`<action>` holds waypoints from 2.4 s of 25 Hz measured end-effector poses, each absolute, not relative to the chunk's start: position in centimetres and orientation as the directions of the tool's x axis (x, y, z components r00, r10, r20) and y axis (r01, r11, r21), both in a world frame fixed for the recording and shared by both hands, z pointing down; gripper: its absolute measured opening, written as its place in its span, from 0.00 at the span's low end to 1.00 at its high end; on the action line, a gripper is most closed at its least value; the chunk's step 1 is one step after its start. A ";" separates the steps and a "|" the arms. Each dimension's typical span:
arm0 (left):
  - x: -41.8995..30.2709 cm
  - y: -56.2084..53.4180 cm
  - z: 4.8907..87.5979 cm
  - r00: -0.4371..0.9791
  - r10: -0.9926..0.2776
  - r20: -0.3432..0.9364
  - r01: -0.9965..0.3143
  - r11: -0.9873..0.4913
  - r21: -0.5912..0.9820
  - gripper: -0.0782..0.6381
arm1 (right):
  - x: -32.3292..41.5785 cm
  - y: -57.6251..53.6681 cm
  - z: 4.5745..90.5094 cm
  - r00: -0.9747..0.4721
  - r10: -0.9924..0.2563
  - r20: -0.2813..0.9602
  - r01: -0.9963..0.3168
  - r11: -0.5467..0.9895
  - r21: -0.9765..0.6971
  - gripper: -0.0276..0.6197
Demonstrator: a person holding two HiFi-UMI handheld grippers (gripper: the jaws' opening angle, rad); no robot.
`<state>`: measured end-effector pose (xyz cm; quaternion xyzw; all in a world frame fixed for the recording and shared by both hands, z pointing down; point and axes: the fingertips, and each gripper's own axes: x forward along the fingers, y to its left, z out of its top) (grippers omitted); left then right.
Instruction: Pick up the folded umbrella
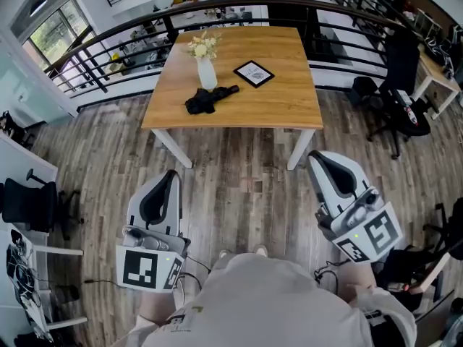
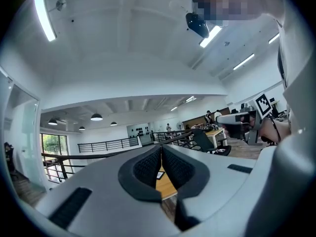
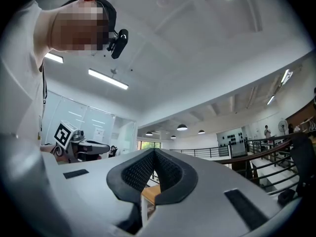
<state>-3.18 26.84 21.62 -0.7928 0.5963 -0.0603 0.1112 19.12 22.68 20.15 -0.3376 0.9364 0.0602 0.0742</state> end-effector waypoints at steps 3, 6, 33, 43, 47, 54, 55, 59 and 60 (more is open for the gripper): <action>-2.3 26.7 21.6 0.284 -0.958 -0.043 -0.932 -0.265 -0.247 0.14 | 20.0 22.3 20.4 -0.759 -0.628 -0.173 -0.645 0.762 0.062 0.09; -1.5 27.0 21.9 0.286 -0.957 -0.045 -0.932 -0.267 -0.244 0.14 | 20.4 22.3 21.1 -0.767 -0.623 -0.153 -0.635 0.770 0.053 0.09; -8.7 15.9 23.0 0.193 -0.974 -0.119 -0.957 -0.160 -0.241 0.60 | 13.9 11.8 25.7 -0.774 -0.632 -0.045 -0.633 0.774 0.026 0.09; -15.2 3.9 23.1 0.249 -0.966 -0.073 -0.945 -0.226 -0.238 0.60 | 5.1 1.1 25.6 -0.783 -0.621 0.008 -0.621 0.783 0.045 0.09; -18.5 -1.6 23.7 0.275 -0.961 -0.034 -0.937 -0.259 -0.236 0.60 | 2.2 -4.0 25.9 -0.763 -0.646 0.037 -0.645 0.763 0.029 0.09; -23.3 -10.7 26.6 0.344 -0.932 0.117 -0.892 -0.363 -0.268 0.60 | -3.3 -12.2 27.3 -0.732 -0.677 0.076 -0.679 0.734 0.002 0.09; -23.6 -11.8 27.1 0.355 -0.923 0.149 -0.885 -0.383 -0.266 0.60 | -4.1 -13.2 27.5 -0.730 -0.679 0.081 -0.681 0.732 -0.001 0.09; -25.0 -15.8 28.3 0.385 -0.906 0.175 -0.868 -0.420 -0.265 0.60 | -6.9 -16.4 28.6 -0.729 -0.675 0.112 -0.680 0.733 -0.007 0.09; -25.2 -16.6 28.5 0.390 -0.904 0.176 -0.867 -0.424 -0.260 0.60 | -7.3 -17.1 28.9 -0.729 -0.674 0.121 -0.680 0.733 -0.008 0.09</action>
